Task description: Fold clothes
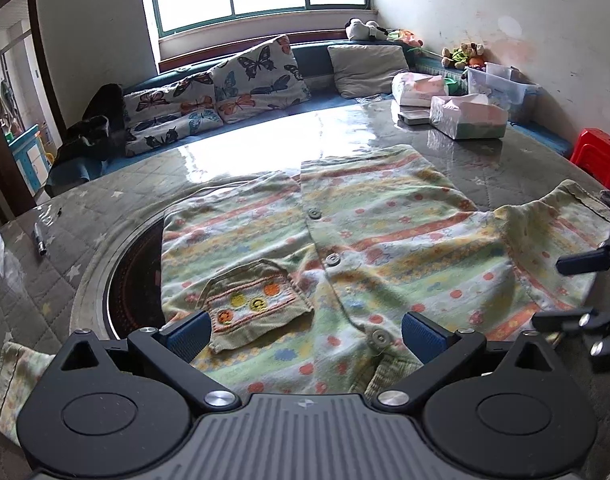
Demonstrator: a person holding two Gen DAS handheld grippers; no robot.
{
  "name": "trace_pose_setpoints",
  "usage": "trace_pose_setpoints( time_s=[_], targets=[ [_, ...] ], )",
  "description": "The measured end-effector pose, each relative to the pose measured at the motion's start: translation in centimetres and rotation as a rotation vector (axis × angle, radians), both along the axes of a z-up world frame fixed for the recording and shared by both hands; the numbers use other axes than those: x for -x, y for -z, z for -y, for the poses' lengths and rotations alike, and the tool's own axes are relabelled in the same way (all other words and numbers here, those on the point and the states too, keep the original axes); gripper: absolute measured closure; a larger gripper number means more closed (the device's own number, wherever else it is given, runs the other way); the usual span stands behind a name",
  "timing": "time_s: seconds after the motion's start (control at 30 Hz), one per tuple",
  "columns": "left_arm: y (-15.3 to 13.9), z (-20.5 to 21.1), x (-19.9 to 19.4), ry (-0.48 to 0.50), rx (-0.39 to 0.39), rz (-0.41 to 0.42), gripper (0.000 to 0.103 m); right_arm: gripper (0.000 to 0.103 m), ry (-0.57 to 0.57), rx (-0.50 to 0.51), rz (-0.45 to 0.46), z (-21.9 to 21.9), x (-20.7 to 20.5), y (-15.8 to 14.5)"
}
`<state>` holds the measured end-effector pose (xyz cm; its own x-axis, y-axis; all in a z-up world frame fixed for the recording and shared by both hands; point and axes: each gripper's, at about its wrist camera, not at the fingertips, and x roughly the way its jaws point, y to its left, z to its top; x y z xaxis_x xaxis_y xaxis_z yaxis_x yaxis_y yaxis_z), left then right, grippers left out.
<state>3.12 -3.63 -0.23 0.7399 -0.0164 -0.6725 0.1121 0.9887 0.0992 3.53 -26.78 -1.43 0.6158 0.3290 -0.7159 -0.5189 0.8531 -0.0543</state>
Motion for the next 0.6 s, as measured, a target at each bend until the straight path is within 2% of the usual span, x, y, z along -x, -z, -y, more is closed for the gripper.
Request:
trace_pose_setpoints(
  time_s=[0.37,0.6],
  targets=[
    [0.0,1.8,-0.7,0.035,0.011,-0.018,0.000,0.040,0.336,0.022,0.058,9.8,-3.6,0.2],
    [0.2,2.6,-1.1,0.045,0.026,-0.037,0.000,0.040,0.486,0.030,0.067,14.6,-6.0,0.8]
  ],
)
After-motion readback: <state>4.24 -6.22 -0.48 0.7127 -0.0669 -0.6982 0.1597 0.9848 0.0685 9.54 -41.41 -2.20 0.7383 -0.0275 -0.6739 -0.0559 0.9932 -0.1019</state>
